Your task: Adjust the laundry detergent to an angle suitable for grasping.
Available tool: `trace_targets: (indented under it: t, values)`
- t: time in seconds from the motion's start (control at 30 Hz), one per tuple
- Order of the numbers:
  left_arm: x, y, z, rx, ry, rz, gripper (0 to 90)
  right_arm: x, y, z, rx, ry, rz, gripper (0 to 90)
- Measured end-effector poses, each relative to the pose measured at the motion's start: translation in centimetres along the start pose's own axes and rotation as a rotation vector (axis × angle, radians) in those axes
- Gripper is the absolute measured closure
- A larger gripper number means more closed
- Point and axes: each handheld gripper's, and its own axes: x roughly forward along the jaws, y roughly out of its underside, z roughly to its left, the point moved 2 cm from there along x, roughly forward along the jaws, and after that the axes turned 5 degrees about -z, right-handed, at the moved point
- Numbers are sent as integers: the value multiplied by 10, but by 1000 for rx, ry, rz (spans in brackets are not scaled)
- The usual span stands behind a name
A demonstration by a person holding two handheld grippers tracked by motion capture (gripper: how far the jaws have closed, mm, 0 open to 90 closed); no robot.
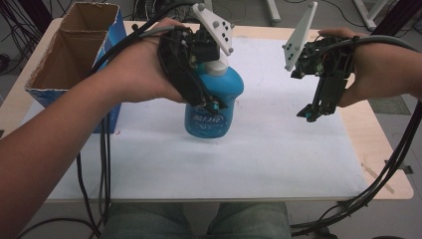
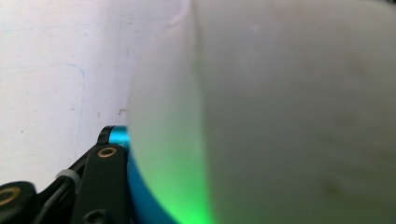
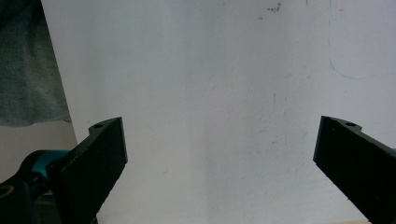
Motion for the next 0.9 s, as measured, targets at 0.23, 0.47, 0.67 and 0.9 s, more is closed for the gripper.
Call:
trace_targets:
  t: [0.23, 0.47, 0.67, 0.9]
  values:
    - [-4, 10, -4, 33, 71, -7, 435, 6, -11, 1, -18, -15, 6, 18]
    - [-1, 21, -3, 57, 86, -7, 435, 10, -22, 2, -34, -22, 0, 18]
    - [4, 33, -1, 83, 104, -28, 435, 13, -25, 3, -44, -25, 2, 18]
    - [9, 43, -2, 109, 134, -58, 434, 13, -25, 2, -41, -25, 3, 18]
